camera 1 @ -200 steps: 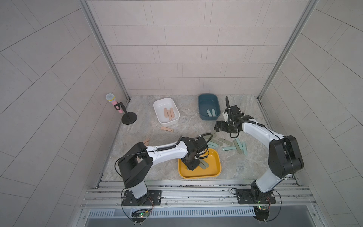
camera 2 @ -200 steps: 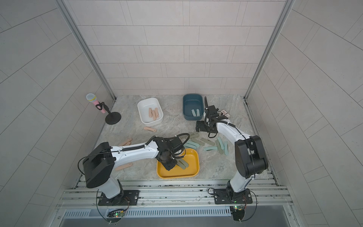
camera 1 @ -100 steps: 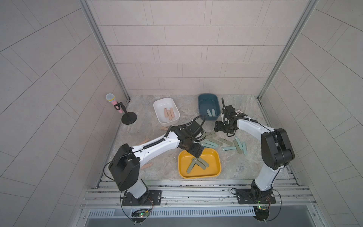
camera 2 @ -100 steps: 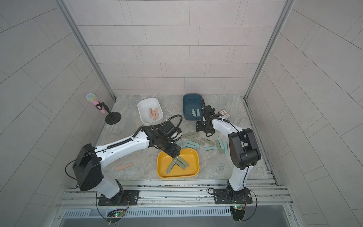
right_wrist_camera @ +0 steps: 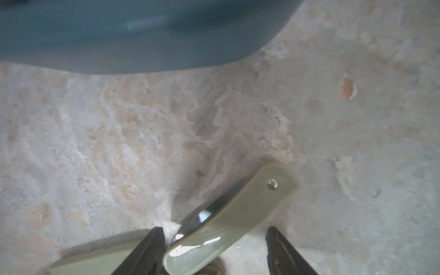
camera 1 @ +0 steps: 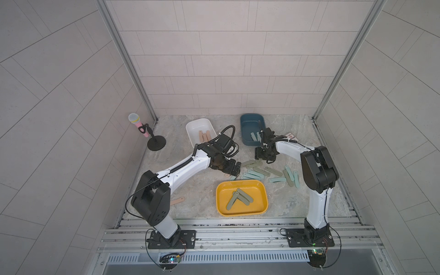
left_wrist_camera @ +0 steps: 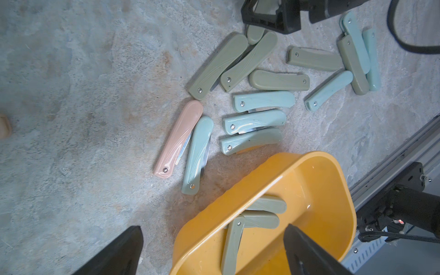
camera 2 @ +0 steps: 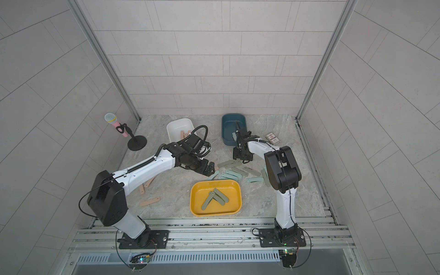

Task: Place the fruit knives into the storage box by color
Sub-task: Place the fruit knife in the storage box, then pick up the fruit knife from the center of the board.

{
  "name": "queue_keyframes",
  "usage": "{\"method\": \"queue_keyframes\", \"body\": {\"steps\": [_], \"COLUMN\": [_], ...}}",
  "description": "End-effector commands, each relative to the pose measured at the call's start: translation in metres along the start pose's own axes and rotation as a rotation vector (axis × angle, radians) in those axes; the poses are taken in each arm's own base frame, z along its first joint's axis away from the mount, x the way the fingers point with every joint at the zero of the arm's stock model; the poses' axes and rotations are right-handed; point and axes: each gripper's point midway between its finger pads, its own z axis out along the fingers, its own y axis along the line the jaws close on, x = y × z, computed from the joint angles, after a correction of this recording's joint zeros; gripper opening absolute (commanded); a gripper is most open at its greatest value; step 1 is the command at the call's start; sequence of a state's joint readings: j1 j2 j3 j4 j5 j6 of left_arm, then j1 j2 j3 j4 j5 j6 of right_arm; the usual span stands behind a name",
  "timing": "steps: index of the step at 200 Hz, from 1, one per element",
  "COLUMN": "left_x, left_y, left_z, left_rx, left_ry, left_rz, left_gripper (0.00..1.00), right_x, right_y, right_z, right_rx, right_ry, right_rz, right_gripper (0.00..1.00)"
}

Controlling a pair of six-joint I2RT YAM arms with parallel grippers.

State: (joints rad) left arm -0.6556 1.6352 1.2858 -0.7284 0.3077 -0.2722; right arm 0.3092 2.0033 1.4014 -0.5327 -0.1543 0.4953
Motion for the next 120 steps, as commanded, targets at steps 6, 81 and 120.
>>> {"method": "queue_keyframes", "body": {"steps": [6, 81, 120], "left_x": [0.001, 0.002, 0.002], "left_y": [0.007, 0.021, 0.026], "left_z": [0.008, 0.012, 0.01], "left_rx": [-0.011, -0.015, -0.002], "left_ry": [0.038, 0.043, 0.033], "left_rz": [-0.021, -0.052, -0.069], "left_gripper": [1.0, 1.0, 1.0], "right_x": [-0.002, -0.009, -0.01], "right_y": [-0.004, -0.011, -0.017], "right_z": [0.009, 0.012, 0.006], "right_rx": [0.049, 0.148, 0.174], "right_ry": [0.012, 0.007, 0.005], "right_rz": [0.02, -0.039, -0.049], "right_gripper": [0.67, 0.47, 0.33]}}
